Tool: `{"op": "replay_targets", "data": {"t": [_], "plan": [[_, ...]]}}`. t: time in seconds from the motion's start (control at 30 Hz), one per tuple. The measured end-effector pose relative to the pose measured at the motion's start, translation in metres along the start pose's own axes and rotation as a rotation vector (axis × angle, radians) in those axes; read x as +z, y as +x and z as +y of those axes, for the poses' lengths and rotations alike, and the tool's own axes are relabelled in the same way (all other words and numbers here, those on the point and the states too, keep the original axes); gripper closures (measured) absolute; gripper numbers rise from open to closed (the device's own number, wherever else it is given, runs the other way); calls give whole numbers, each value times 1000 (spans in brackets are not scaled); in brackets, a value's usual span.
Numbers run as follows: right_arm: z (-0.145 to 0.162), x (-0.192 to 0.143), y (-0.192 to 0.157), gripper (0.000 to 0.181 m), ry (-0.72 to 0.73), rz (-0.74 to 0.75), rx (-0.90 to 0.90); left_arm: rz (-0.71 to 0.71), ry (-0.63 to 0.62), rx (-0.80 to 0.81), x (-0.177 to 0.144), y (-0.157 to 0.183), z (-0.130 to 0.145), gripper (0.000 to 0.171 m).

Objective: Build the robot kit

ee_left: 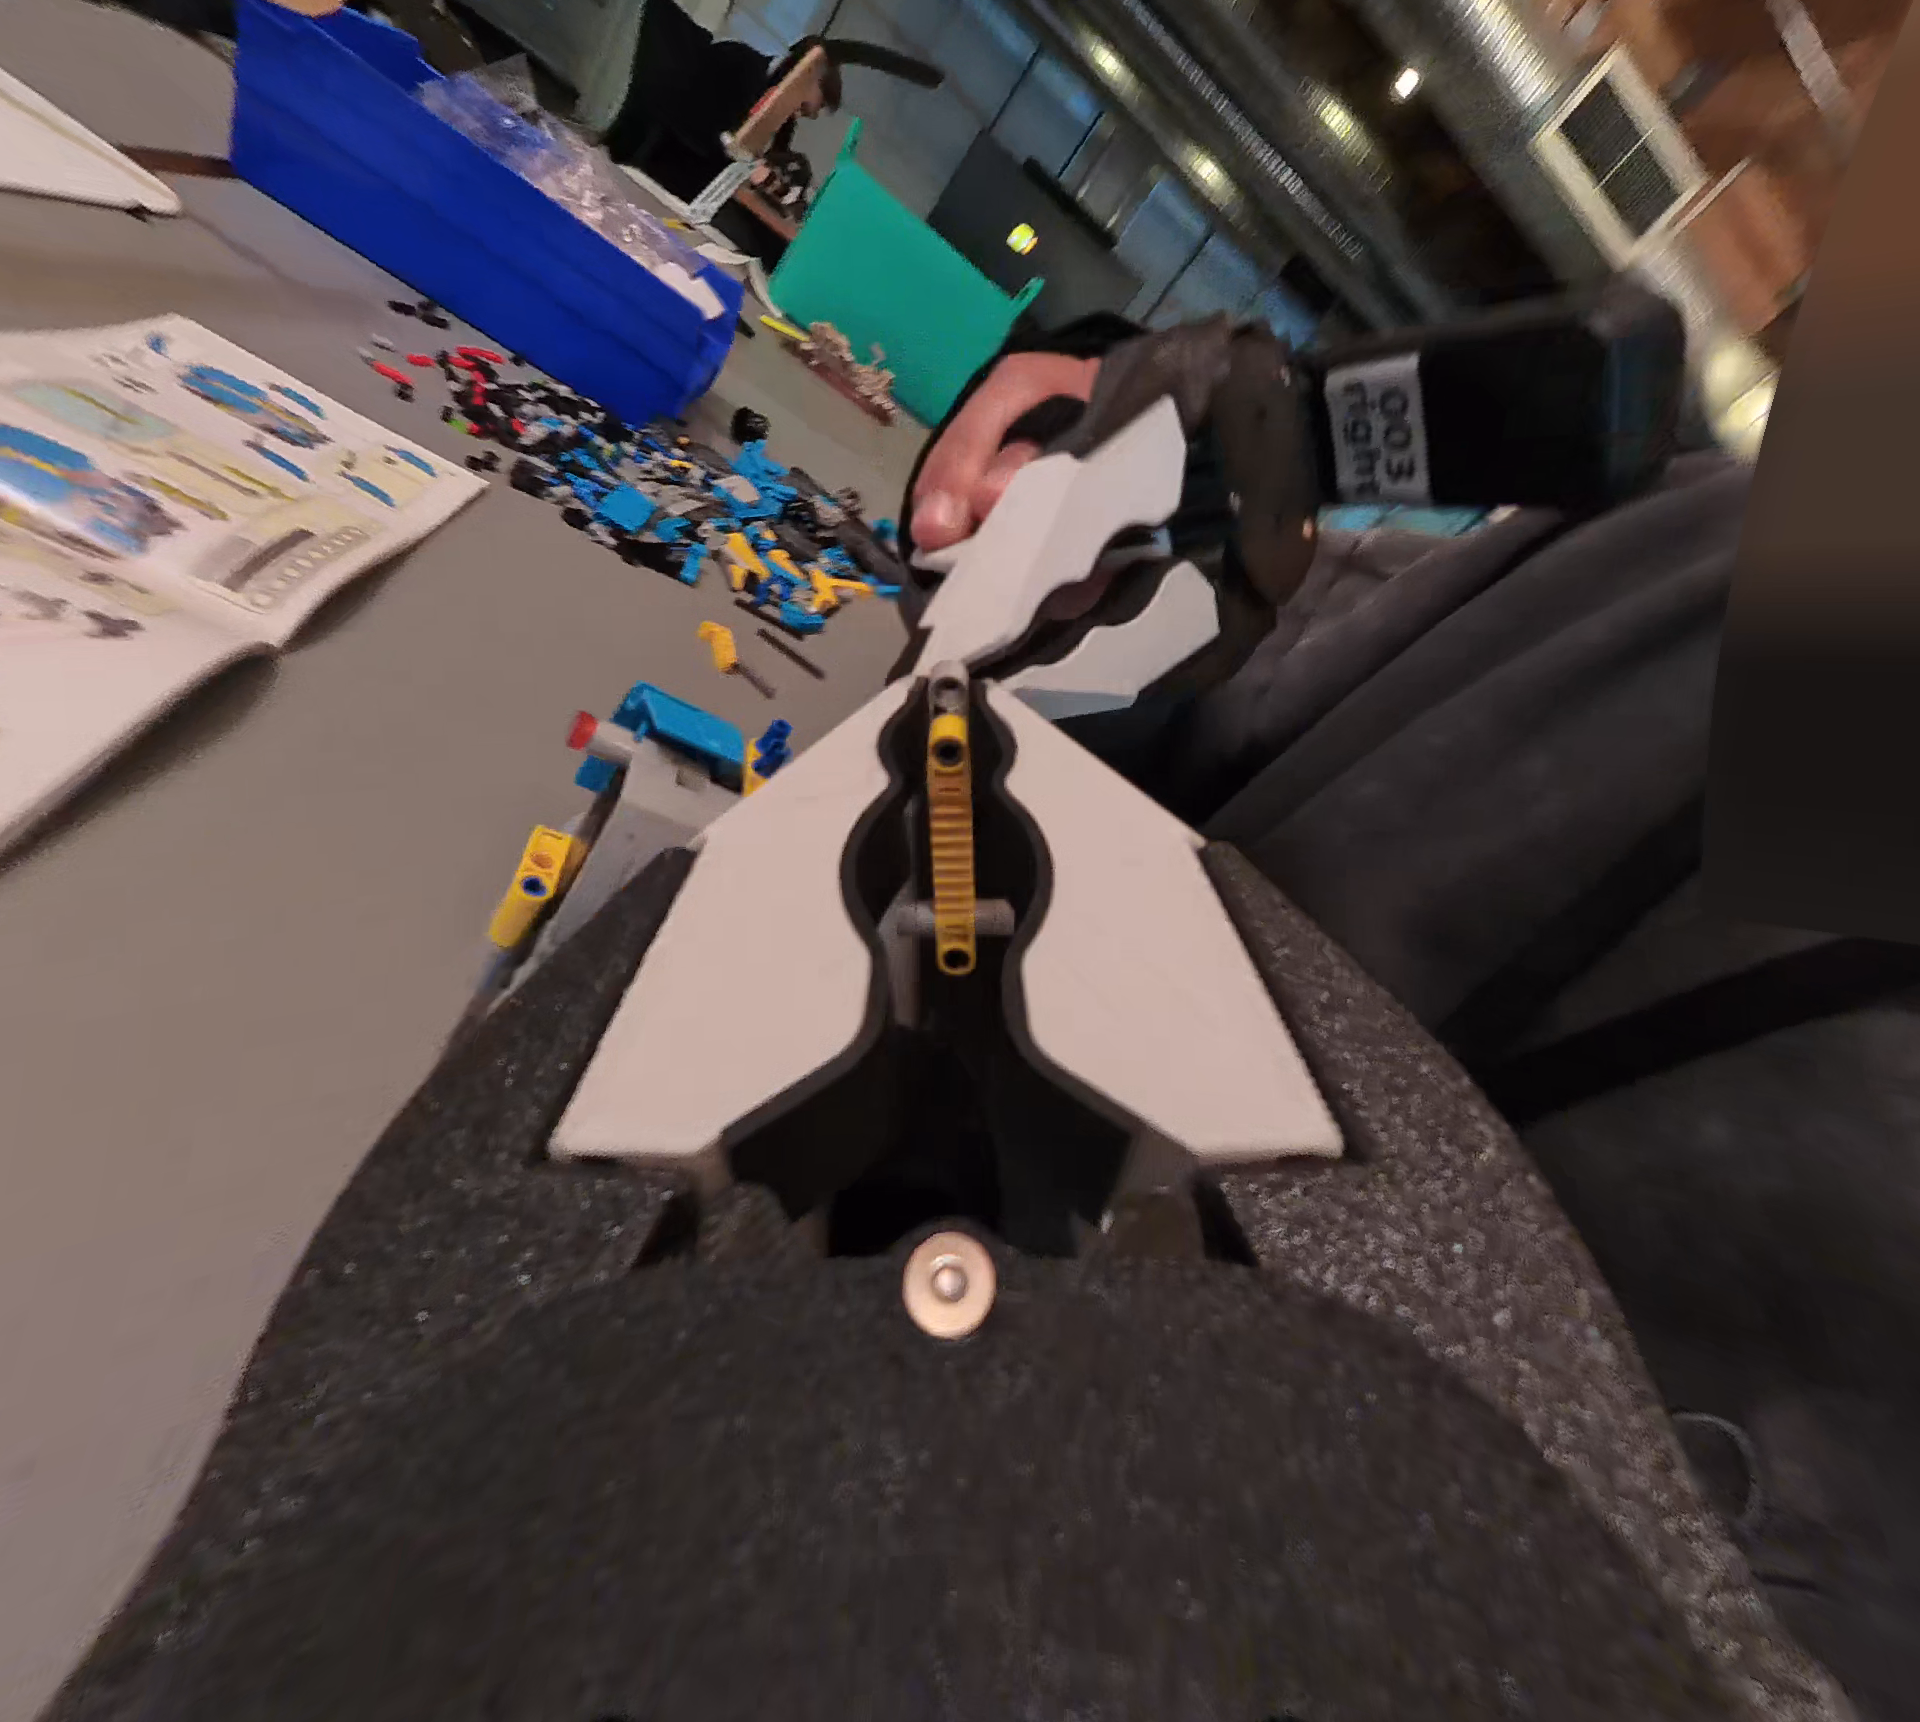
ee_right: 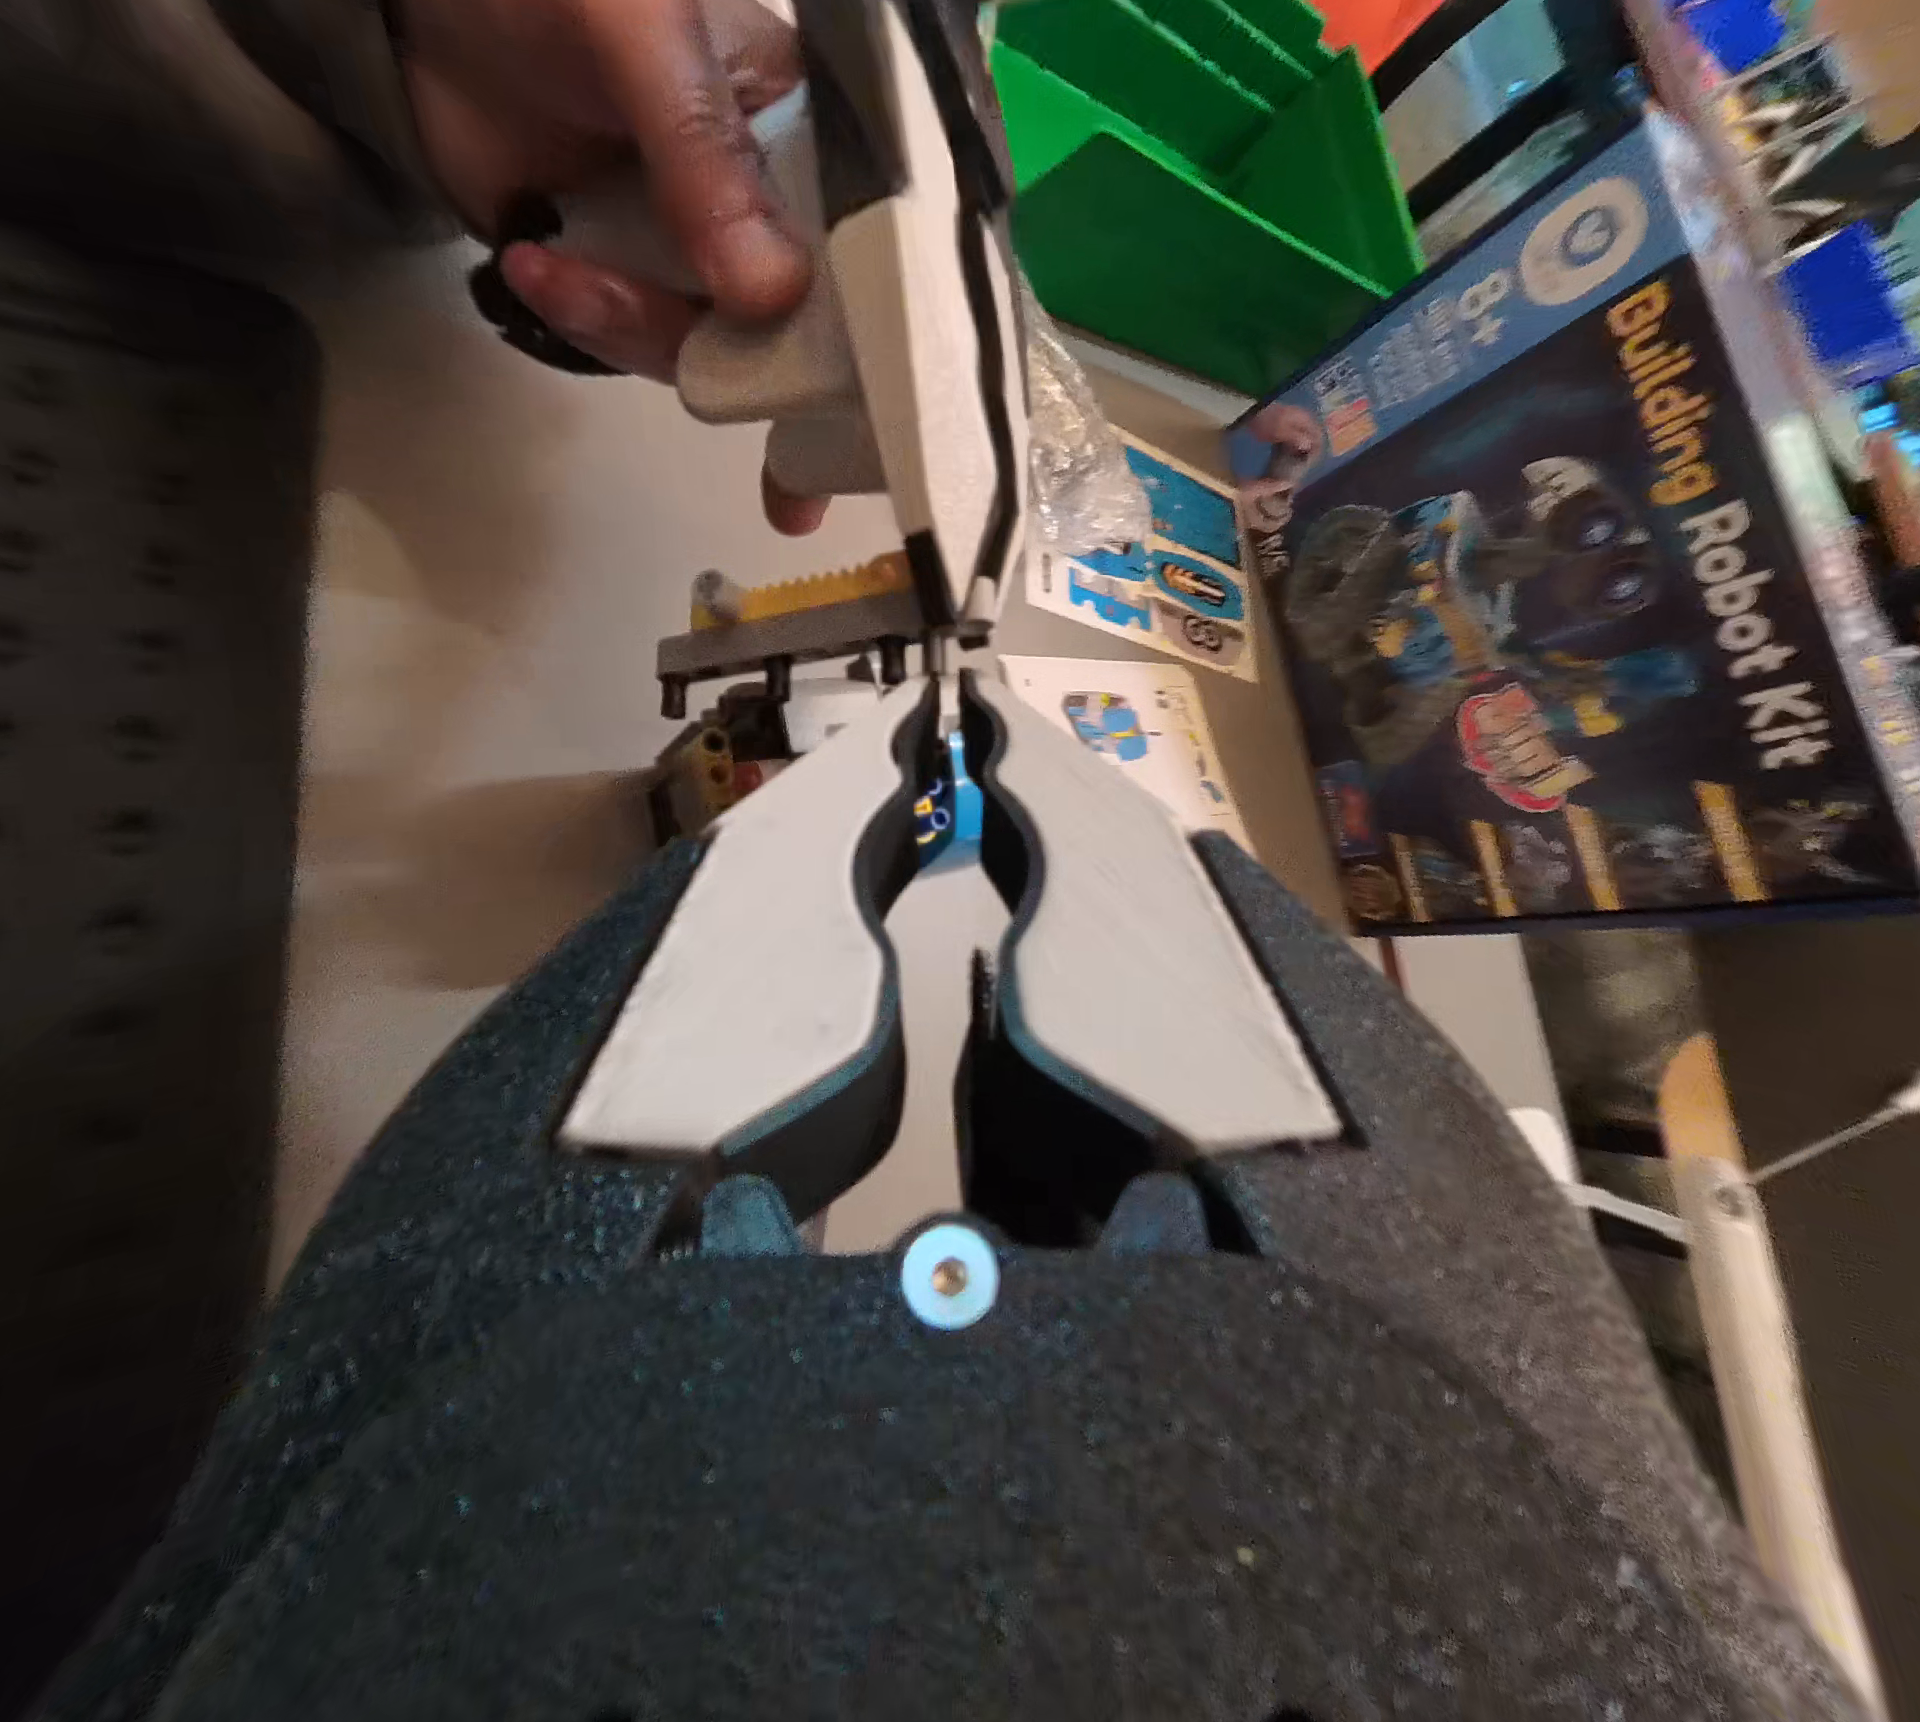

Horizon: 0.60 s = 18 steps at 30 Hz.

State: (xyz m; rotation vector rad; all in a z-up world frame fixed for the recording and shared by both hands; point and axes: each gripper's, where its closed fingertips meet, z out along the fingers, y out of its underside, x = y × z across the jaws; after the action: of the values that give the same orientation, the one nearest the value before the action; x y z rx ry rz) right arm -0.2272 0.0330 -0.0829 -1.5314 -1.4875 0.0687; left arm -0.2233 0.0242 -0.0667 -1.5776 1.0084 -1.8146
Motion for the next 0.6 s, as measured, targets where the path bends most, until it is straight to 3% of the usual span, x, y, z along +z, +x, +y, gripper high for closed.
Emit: {"op": "replay_targets", "data": {"t": [0.17, 0.33, 0.43, 0.6], "plan": [[-1, -6, 5, 171, -25, 47, -44, 45, 10, -118, -1, -6, 3, 166], [3, -3, -3, 168, -66, -16, -65, -1, -30, -53, 2, -8, 8, 166], [2, -5, -7, 170, -52, -101, -7, -16, -60, 22, 3, -3, 10, 166], [2, -10, -24, 175, -3, -393, 201, -57, -145, 241, 8, 7, 21, 165]]}}
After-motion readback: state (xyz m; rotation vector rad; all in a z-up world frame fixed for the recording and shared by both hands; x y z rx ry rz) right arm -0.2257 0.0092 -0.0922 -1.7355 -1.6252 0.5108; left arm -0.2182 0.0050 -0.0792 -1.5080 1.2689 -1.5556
